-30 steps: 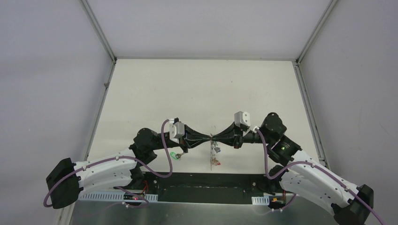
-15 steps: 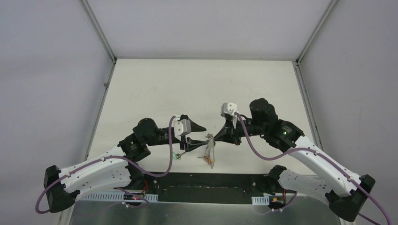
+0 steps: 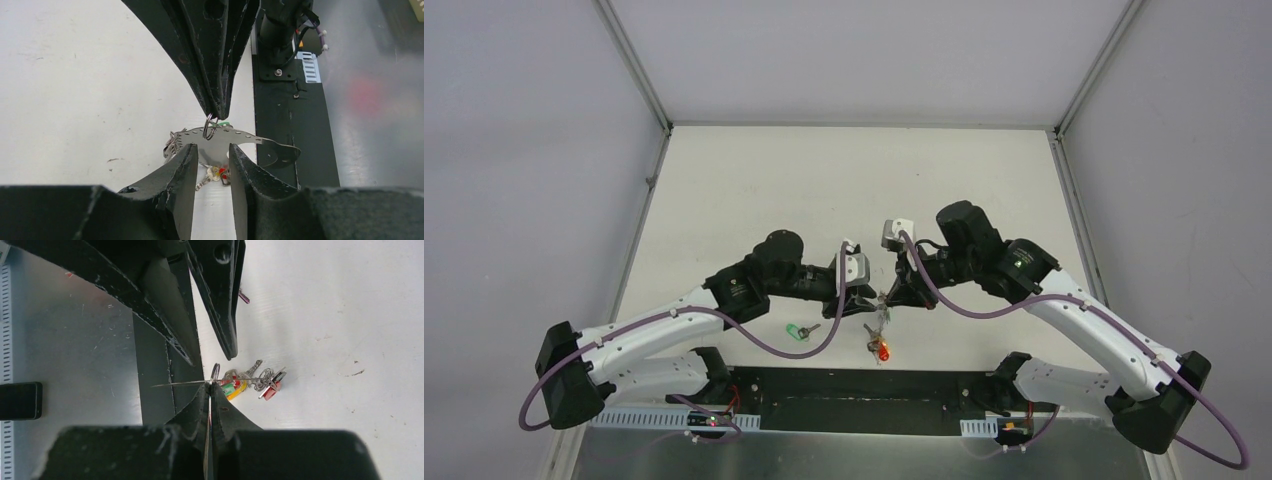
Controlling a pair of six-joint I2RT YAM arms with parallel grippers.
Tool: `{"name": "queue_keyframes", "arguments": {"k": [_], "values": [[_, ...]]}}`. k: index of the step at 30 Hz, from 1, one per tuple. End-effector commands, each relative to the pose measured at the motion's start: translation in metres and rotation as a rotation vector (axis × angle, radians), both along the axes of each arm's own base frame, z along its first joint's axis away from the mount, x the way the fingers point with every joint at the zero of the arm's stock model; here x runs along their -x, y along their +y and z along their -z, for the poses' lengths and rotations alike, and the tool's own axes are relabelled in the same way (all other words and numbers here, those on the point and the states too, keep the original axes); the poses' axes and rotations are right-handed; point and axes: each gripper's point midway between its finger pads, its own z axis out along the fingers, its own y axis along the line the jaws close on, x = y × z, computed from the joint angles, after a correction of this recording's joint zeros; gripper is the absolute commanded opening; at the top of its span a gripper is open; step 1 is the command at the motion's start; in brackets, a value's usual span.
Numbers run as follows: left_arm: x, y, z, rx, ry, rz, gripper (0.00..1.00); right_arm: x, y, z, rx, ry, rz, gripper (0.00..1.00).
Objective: Put the keys on the keyring
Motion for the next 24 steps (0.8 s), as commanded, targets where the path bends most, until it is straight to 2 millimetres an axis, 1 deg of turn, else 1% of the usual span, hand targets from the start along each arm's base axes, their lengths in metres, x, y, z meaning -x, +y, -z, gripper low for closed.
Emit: {"name": "queue_keyframes", "arguments": {"k": [1, 5, 8, 11, 14, 22, 24], "values": [[0.0074, -0.0090, -0.0279, 0.073, -0.036, 0.058, 0.30, 0.0035, 0.0086, -0.0242, -0.076, -0.032, -0.040, 0.00], [0.0078, -0.0138, -0.0296, 0.097, -0.024, 0.069, 0.28, 0.0049, 0.0097, -0.0239, -0.080, -0.027, -0.046, 0.00], [0.0078, -0.0161, -0.0321, 0.113, -0.023, 0.074, 0.26, 0.0051, 0.0098, -0.0221, -0.077, -0.024, -0.047, 0.00], [0.0077, -0.0172, -0.0327, 0.122, -0.025, 0.076, 0.16, 0.0053, 0.0103, -0.0215, -0.078, -0.023, -0.048, 0.00], [0.0087, -0.0182, -0.0308, 0.118, -0.025, 0.087, 0.00, 0.0046, 0.0105, -0.0216, -0.081, -0.027, -0.044, 0.00], [0.0101, -0.0182, -0.0280, 0.113, -0.012, 0.092, 0.00, 0.0015, 0.0106, -0.0199, -0.076, -0.034, -0.026, 0.00], [0.0085, -0.0170, -0.0279, 0.116, -0.013, 0.078, 0.00, -0.0021, 0.0097, -0.0194, -0.072, -0.049, -0.008, 0.05]]}}
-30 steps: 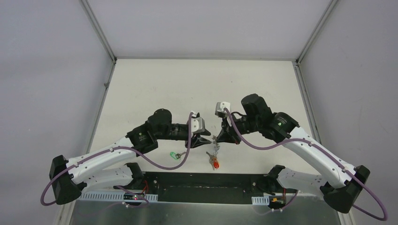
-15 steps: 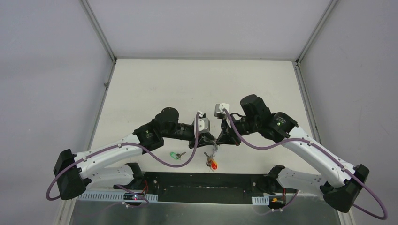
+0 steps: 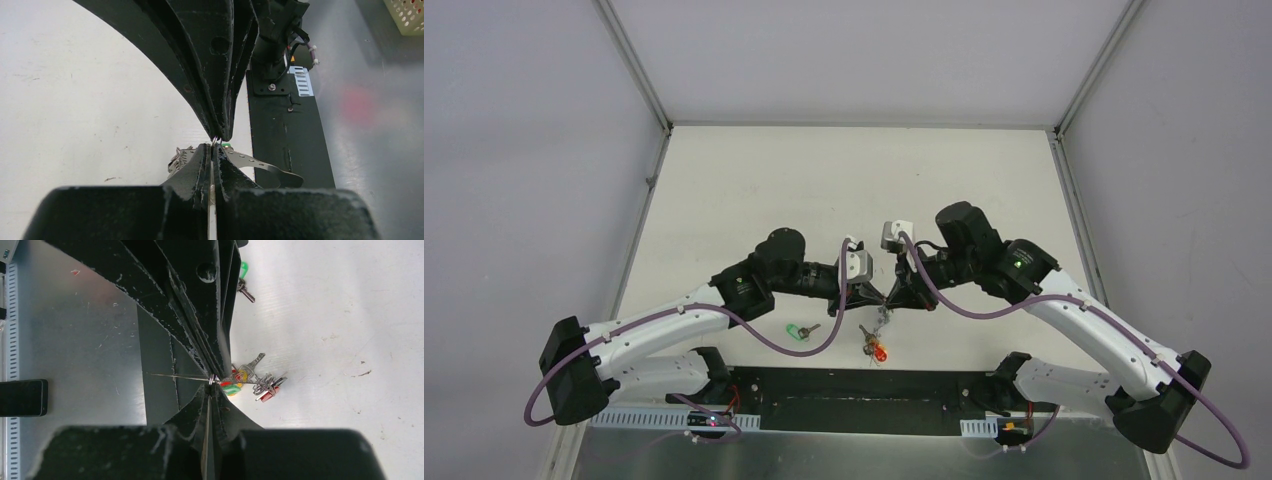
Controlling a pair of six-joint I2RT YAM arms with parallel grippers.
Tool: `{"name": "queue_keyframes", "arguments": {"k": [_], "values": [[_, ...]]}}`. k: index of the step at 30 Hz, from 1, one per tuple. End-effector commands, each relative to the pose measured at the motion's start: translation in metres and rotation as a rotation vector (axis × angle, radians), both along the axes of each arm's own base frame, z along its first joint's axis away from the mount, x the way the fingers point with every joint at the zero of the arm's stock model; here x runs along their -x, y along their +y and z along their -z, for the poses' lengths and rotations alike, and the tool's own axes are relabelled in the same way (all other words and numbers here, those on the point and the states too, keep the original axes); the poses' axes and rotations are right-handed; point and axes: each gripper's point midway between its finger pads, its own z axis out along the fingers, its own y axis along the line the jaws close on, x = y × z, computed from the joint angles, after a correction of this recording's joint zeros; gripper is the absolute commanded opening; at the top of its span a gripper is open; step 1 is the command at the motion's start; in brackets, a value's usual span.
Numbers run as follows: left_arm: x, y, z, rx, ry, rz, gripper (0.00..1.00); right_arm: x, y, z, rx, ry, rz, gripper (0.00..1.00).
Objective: Put the keys on the keyring
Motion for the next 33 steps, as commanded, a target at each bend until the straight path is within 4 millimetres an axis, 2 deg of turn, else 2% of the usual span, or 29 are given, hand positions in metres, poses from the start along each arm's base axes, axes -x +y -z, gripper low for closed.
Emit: {"name": "queue_keyframes", "arguments": {"k": [1, 5, 7, 9, 12, 16, 22, 28, 33], "values": [[0.004, -0.004, -0.021, 0.071, -0.024, 0.018, 0.00, -0.011, 0.008, -0.019, -0.067, -0.079, 0.025, 0.09], [-0.002, 0.001, -0.024, 0.105, -0.013, -0.046, 0.00, -0.023, 0.002, -0.021, -0.090, -0.162, 0.101, 0.38], [-0.005, 0.004, -0.027, 0.142, -0.011, -0.080, 0.00, -0.026, -0.002, -0.027, -0.134, -0.221, 0.138, 0.49], [-0.007, 0.008, -0.032, 0.196, -0.024, -0.110, 0.00, -0.031, -0.006, -0.033, -0.187, -0.279, 0.179, 0.56], [-0.007, 0.014, -0.040, 0.295, -0.008, -0.146, 0.00, -0.033, -0.008, -0.045, -0.284, -0.351, 0.213, 0.61], [-0.007, 0.025, -0.059, 0.452, -0.037, -0.172, 0.00, -0.028, -0.008, -0.051, -0.388, -0.393, 0.216, 0.60], [0.003, 0.040, -0.078, 0.615, -0.092, -0.157, 0.00, -0.013, 0.001, -0.062, -0.510, -0.399, 0.128, 0.47], [0.010, 0.040, -0.080, 0.626, -0.102, -0.120, 0.00, -0.001, 0.015, -0.072, -0.588, -0.383, 0.020, 0.40], [0.010, 0.038, -0.078, 0.621, -0.094, -0.110, 0.00, -0.002, 0.021, -0.070, -0.589, -0.362, 0.000, 0.28]]}}
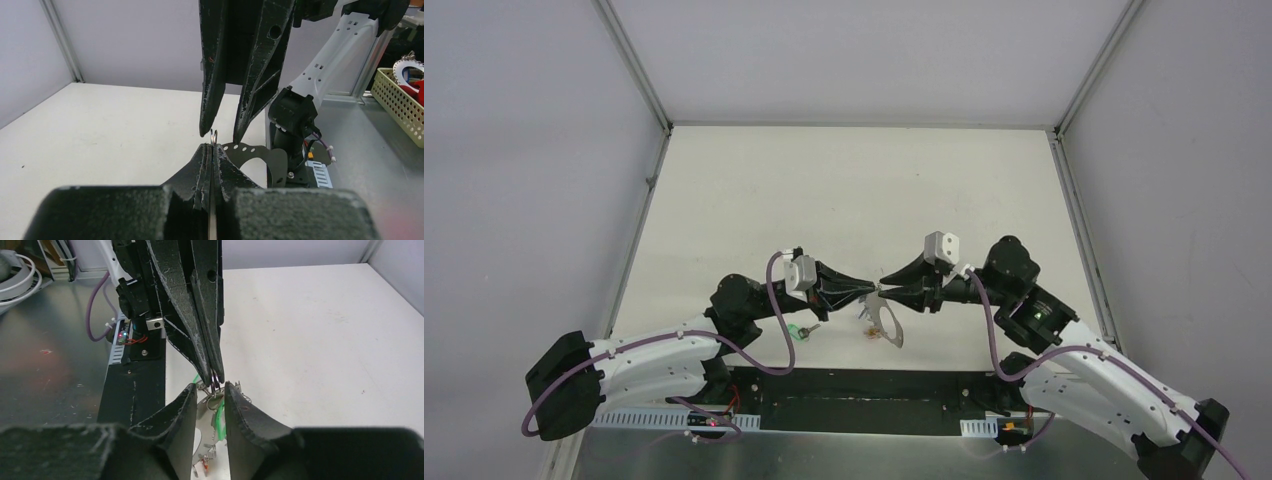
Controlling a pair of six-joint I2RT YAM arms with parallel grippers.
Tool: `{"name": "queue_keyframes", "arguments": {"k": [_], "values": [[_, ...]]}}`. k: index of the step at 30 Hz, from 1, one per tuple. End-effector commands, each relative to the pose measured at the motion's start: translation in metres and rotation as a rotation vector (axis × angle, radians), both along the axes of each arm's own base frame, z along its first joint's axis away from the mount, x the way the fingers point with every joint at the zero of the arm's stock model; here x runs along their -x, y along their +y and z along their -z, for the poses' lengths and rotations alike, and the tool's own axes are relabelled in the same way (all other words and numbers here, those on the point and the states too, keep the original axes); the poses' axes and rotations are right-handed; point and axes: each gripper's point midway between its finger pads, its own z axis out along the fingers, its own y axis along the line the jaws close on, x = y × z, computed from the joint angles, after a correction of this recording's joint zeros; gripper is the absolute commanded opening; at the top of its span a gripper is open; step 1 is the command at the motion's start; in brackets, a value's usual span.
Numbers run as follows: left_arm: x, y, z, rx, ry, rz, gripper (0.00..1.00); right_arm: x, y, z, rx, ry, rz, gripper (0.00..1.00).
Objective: Put the keys on the keyring
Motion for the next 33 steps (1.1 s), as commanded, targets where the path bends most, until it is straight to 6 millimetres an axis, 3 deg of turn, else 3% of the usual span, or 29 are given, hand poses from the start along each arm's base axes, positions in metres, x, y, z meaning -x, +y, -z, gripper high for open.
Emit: {"name": "queue_keyframes", "arguments": {"k": [1, 6, 9, 14, 15, 19, 22, 33], "values": [[0.013, 0.005, -0.037, 0.121, -0.064, 0.041, 0.00, 0.007, 0.008, -0.021, -0.072, -0.037, -0.066, 0.25], [0.013, 0.005, -0.035, 0.115, -0.062, 0.043, 0.00, 0.007, 0.010, -0.019, -0.064, -0.024, -0.076, 0.15], [0.013, 0.005, -0.035, 0.113, -0.062, 0.044, 0.00, 0.008, 0.011, -0.017, -0.059, -0.019, -0.085, 0.03], [0.012, 0.005, -0.031, 0.095, -0.046, 0.037, 0.00, 0.007, 0.010, -0.018, -0.042, -0.009, -0.080, 0.00], [0.010, 0.005, -0.029, 0.087, -0.042, 0.030, 0.02, 0.007, 0.010, -0.018, -0.036, -0.007, -0.077, 0.00], [0.005, 0.006, -0.013, -0.008, -0.013, -0.007, 0.30, 0.005, 0.005, -0.004, 0.072, 0.051, -0.054, 0.00], [0.002, 0.006, 0.002, -0.123, -0.001, -0.024, 0.41, 0.005, 0.001, 0.004, 0.159, 0.085, -0.056, 0.00], [0.002, -0.014, 0.033, -0.400, -0.006, 0.061, 0.43, 0.000, -0.011, 0.033, 0.452, 0.217, -0.031, 0.00]]}}
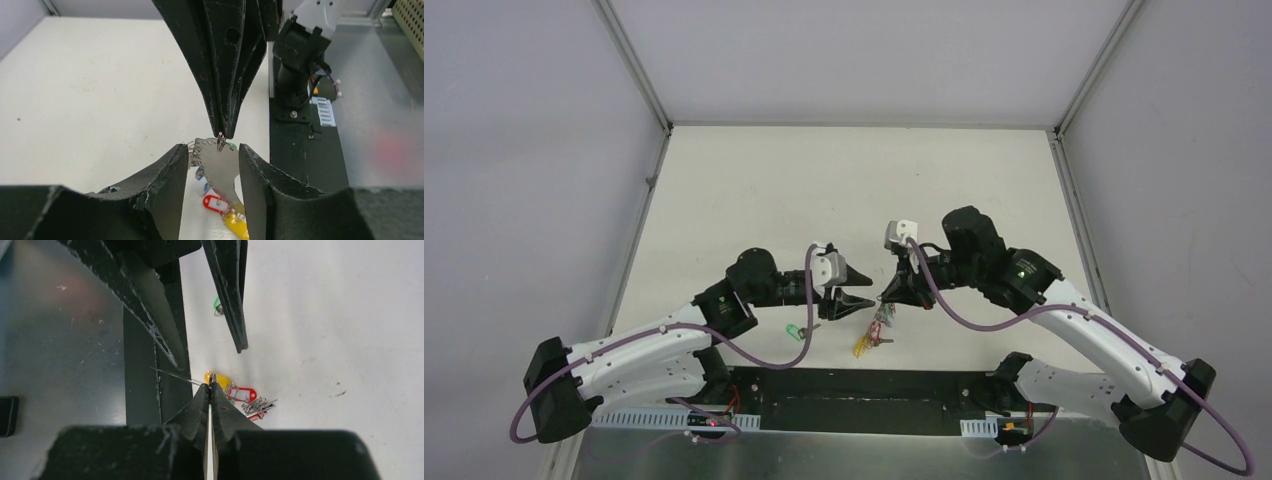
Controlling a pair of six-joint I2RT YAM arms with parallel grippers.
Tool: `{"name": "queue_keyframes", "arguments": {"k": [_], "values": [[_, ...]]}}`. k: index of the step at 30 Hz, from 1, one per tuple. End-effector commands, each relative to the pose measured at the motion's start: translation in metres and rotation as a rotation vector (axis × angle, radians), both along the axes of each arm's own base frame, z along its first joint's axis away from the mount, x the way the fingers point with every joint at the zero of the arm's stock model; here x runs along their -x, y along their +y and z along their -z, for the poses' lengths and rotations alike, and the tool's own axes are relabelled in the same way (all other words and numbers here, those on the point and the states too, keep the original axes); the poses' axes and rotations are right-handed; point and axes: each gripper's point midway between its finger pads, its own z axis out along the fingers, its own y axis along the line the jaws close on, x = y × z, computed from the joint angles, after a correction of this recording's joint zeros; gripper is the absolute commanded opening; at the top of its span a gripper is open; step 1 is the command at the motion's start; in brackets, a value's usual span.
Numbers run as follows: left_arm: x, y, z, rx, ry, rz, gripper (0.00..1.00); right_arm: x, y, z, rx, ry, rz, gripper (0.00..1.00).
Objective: Put the keys on the keyring
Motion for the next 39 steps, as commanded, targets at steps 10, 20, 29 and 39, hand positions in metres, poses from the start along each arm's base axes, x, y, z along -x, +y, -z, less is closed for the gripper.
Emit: {"name": "queue_keyframes", "arguments": {"k": [10, 20, 29, 39], "values": [[0.005, -0.029, 0.021, -0.149, 0.014, 0.139, 0.35, 0.001, 0.000, -0.006, 0.090, 0.030, -0.021, 0.00], [0.008, -0.033, 0.020, -0.135, 0.022, 0.160, 0.19, 0.003, 0.003, -0.006, 0.078, 0.039, -0.027, 0.00], [0.010, -0.037, 0.015, -0.119, 0.028, 0.176, 0.15, 0.002, 0.004, -0.004, 0.080, 0.048, -0.020, 0.00], [0.010, -0.035, 0.011, -0.094, 0.022, 0.166, 0.00, 0.002, 0.004, -0.002, 0.081, 0.040, -0.018, 0.05]]}}
